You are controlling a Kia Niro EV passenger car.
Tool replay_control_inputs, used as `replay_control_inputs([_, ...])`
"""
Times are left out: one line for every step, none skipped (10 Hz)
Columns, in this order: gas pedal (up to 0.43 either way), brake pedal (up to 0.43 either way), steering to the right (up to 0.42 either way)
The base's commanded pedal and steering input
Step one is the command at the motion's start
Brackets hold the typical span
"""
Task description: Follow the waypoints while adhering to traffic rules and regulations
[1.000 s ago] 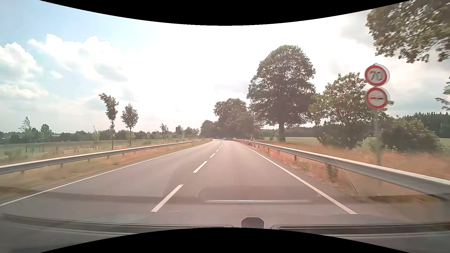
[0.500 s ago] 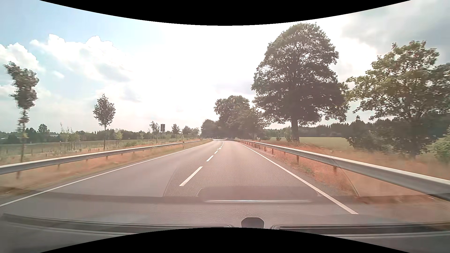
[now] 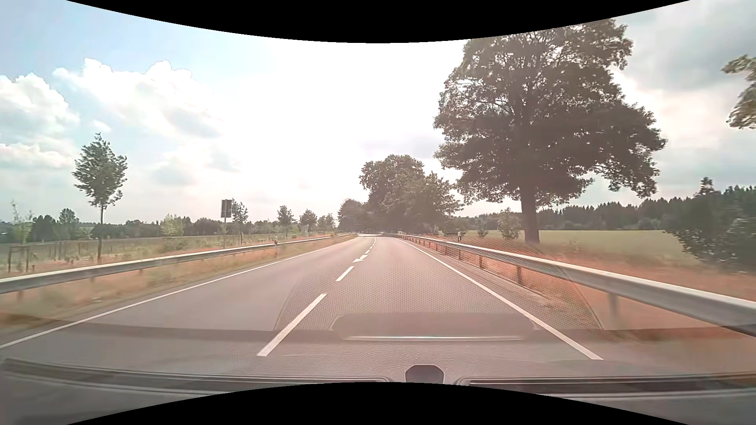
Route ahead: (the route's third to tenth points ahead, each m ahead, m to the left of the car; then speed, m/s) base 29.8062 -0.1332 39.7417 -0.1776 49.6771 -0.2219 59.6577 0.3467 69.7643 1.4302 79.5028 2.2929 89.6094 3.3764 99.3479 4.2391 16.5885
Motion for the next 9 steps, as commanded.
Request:
replay_control_inputs([0.150, 0.000, -0.004])
replay_control_inputs([0.150, 0.000, -0.004])
replay_control_inputs([0.150, 0.000, -0.004])
replay_control_inputs([0.150, 0.000, -0.003])
replay_control_inputs([0.150, 0.000, -0.003])
replay_control_inputs([0.150, 0.000, -0.002])
replay_control_inputs([0.150, 0.000, -0.003])
replay_control_inputs([0.150, 0.000, -0.004])
replay_control_inputs([0.150, 0.000, -0.004])
